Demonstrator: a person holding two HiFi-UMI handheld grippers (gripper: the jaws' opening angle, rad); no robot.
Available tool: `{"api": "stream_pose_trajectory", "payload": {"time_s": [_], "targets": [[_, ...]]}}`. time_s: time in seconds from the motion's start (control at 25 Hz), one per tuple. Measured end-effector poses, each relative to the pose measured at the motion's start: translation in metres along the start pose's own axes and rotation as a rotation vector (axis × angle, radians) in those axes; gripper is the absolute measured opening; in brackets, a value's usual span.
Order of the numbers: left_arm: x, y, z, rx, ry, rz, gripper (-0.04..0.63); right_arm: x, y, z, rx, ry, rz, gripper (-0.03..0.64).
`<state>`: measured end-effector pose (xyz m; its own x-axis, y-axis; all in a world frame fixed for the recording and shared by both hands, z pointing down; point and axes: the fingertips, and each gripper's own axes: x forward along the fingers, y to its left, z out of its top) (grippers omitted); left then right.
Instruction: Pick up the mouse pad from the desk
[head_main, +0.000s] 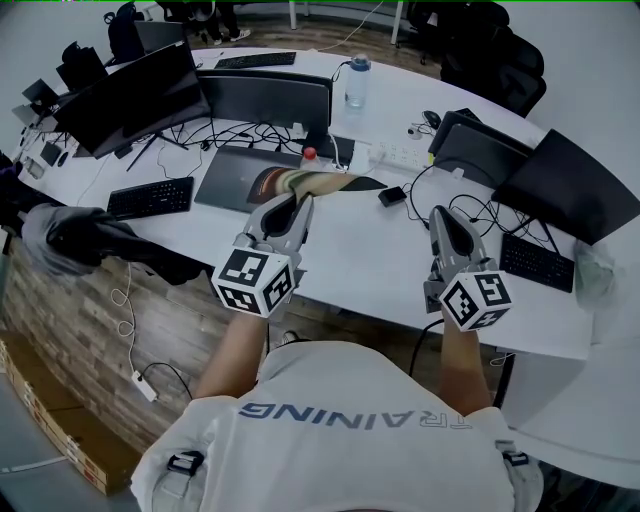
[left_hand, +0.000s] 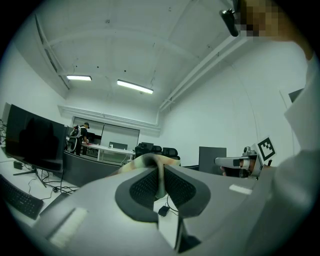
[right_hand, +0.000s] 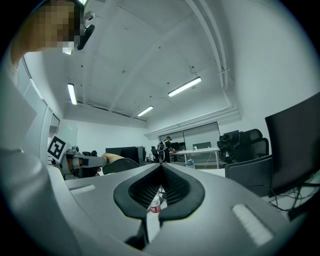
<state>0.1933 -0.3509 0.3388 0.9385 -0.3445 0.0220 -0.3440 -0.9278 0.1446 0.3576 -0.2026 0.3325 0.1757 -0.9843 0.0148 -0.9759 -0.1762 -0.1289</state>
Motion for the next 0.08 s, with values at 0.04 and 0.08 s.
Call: {"api": "stream_pose_trajectory", "payload": {"time_s": [0.04, 0.08], "targets": [[-0.0002, 0.0000, 0.0000, 0.000, -0.001, -0.001, 0.032, -0.0001, 0.0002, -0.0007, 0.001, 0.000, 0.000, 0.011], [-0.0005, -0.0001, 0.0000, 0.000, -0.001, -0.002, 0.032, -0.0003, 0.0004, -0.0014, 0.003, 0.000, -0.001, 0.011]]}}
